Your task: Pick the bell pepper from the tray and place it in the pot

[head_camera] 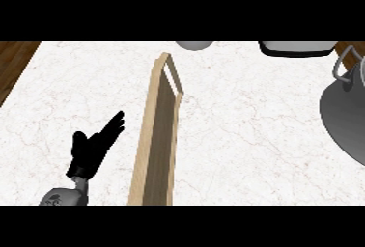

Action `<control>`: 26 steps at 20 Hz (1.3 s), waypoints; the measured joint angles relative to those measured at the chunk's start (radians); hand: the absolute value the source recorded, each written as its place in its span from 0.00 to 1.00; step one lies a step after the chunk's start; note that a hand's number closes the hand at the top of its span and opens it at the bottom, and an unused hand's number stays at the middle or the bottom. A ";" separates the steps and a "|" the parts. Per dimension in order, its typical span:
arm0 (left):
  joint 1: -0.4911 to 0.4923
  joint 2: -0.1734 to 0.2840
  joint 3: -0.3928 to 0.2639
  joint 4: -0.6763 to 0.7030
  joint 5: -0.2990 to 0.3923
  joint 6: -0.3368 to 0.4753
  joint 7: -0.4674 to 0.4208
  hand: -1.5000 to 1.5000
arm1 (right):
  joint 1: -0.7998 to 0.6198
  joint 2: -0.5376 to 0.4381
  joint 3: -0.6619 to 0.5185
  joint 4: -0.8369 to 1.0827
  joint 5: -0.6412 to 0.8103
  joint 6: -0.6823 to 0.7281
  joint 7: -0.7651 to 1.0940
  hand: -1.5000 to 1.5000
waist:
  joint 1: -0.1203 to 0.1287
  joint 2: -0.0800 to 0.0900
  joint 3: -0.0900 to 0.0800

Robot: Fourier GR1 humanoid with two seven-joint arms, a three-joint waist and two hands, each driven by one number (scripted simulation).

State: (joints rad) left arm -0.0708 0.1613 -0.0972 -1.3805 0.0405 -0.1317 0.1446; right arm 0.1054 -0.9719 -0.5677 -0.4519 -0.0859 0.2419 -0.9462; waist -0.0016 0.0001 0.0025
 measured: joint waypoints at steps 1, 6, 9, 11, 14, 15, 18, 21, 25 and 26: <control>0.001 0.000 0.001 -0.006 -0.002 0.000 0.004 0.50 | -0.009 -0.007 0.003 -0.009 0.004 -0.010 0.004 1.00 | 0.001 0.000 -0.001; -0.016 0.000 0.014 0.014 -0.009 -0.005 0.003 0.50 | -0.066 -0.044 0.030 -0.094 0.024 -0.043 0.089 1.00 | 0.001 0.000 -0.003; -0.021 0.002 0.022 0.008 -0.006 -0.012 0.014 0.50 | -0.097 -0.048 0.058 -0.170 0.042 -0.070 0.173 1.00 | 0.003 0.000 -0.004; -0.016 -0.001 0.018 -0.011 -0.007 -0.012 0.029 0.50 | -0.140 -0.062 0.086 -0.201 0.064 -0.079 0.242 1.00 | 0.007 0.000 -0.003; -0.009 0.001 0.022 -0.019 -0.006 -0.020 0.031 0.50 | -0.185 -0.072 0.132 -0.260 0.103 -0.095 0.333 1.00 | 0.009 0.000 -0.004; -0.007 -0.005 0.018 -0.025 -0.008 -0.017 0.032 0.50 | -0.201 -0.071 0.150 -0.287 0.116 -0.102 0.376 1.00 | 0.009 -0.001 -0.004; -0.009 -0.017 0.012 -0.024 -0.019 -0.008 0.030 0.50 | -0.266 -0.061 0.215 -0.343 0.172 -0.132 0.484 1.00 | 0.013 0.000 -0.004; -0.003 -0.009 0.018 -0.016 -0.018 -0.025 0.010 0.50 | -0.344 -0.040 0.282 -0.334 0.244 -0.159 0.537 1.00 | 0.019 0.002 -0.003; -0.015 -0.016 0.019 -0.005 -0.021 -0.025 0.012 0.50 | -0.428 -0.021 0.377 -0.313 0.369 -0.223 0.612 1.00 | 0.026 0.005 -0.002; -0.024 -0.022 0.016 -0.001 -0.023 -0.023 0.014 0.50 | -0.438 -0.017 0.405 -0.309 0.410 -0.251 0.631 1.00 | 0.029 0.006 -0.003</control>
State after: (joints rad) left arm -0.0952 0.1398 -0.0808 -1.3812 0.0175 -0.1550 0.1585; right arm -0.3331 -0.9892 -0.1628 -0.7605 0.3240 -0.0090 -0.3148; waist 0.0273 0.0063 0.0000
